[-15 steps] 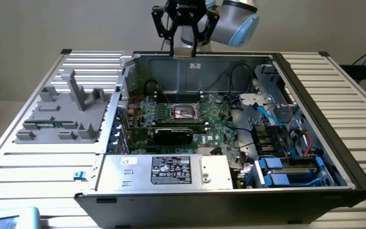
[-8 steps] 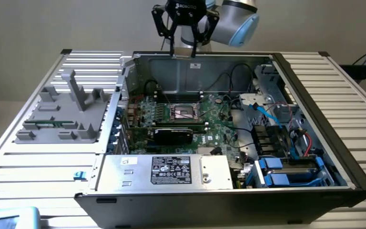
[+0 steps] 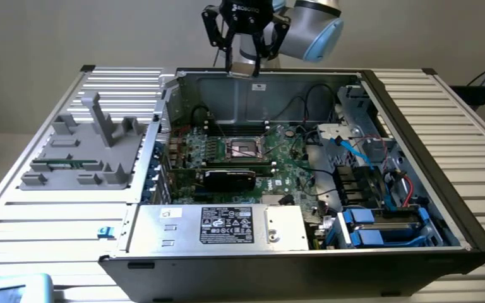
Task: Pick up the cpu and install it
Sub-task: 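Place the cpu into insertion slot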
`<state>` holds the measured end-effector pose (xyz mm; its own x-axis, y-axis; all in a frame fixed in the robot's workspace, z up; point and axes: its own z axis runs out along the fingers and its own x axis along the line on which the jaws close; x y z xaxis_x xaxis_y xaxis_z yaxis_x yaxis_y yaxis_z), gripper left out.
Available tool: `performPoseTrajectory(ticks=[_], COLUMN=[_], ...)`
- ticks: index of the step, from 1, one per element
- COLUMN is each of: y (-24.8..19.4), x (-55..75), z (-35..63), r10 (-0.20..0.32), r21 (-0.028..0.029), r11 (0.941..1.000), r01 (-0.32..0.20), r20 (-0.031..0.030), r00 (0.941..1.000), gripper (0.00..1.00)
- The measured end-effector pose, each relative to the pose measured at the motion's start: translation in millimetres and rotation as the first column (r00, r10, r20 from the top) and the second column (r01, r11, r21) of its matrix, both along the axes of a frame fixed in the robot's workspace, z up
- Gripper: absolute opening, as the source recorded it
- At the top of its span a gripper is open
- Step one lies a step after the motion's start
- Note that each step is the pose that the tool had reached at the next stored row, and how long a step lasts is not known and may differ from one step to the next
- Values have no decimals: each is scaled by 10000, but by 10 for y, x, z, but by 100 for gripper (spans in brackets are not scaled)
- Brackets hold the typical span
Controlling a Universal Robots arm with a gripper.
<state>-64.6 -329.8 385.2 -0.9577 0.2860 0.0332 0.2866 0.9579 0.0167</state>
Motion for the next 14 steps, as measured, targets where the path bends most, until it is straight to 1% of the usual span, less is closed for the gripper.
performPoseTrajectory(ticks=[3,7,10,14], y=[0,0,0,0], x=[0,0,0,0], z=[-3,-7,-11,-16], r10=[-474,-1099,-1556,-2182], r21=[-1,0,0,0], r11=[9989,9939,9878,9759], r01=[474,1099,1556,2182], r20=[-1,0,0,1], r00=[9989,9939,9878,9759], gripper=[55,55,55,55])
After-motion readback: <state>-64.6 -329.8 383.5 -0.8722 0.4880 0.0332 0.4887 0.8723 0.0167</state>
